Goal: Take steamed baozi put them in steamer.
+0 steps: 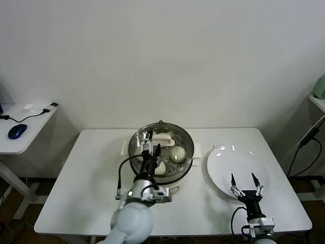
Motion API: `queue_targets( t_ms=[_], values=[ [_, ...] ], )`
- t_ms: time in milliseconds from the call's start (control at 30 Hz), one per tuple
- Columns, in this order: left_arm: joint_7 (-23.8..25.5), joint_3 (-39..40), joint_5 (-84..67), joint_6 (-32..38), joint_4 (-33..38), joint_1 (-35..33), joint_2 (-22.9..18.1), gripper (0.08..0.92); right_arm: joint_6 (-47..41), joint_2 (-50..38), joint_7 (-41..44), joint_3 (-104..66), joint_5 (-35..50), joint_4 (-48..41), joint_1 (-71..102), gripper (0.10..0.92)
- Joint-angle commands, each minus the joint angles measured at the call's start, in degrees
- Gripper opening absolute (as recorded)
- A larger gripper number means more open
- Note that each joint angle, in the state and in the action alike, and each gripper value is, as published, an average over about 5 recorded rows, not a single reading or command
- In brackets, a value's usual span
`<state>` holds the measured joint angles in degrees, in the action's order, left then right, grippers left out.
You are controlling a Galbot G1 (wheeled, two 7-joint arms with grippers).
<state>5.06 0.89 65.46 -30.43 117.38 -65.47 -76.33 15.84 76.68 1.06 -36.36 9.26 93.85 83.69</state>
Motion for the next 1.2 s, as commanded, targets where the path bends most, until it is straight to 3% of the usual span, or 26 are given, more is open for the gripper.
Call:
queue_targets(
  t_ms=[33, 200, 367, 567, 1200],
  values=[
    [-9.54, -31.3, -58.97, 17.74, 8.72, -10.28, 2.52, 0.82, 0.45, -0.11, 0.19, 0.33, 1.71, 1.48, 0.65, 0.823],
    [-10.44, -41.13, -75.47, 25.12, 1.37, -16.88, 5.19, 0.823, 0.58, -0.12, -0.03, 0.34, 1.67, 0.94, 0.59, 0.823],
    [-12.89, -38.66, -77.28, 33.41, -7.58, -22.0, 5.74, 0.823, 0.43, -0.22, -0.25, 0.38, 1.8, 0.14, 0.3, 0.823],
    [-13.5, -35.98, -77.7, 36.44, -14.44, -22.69, 3.67, 0.823, -0.09, -0.5, 0.04, 0.7, 1.97, -0.33, 0.71, 0.823],
    [-12.11, -34.98, -76.08, 38.56, -14.0, -24.21, 2.45, 0.823, 0.21, -0.45, 0.15, 1.25, 2.12, -0.72, 0.74, 0.823]
  ],
)
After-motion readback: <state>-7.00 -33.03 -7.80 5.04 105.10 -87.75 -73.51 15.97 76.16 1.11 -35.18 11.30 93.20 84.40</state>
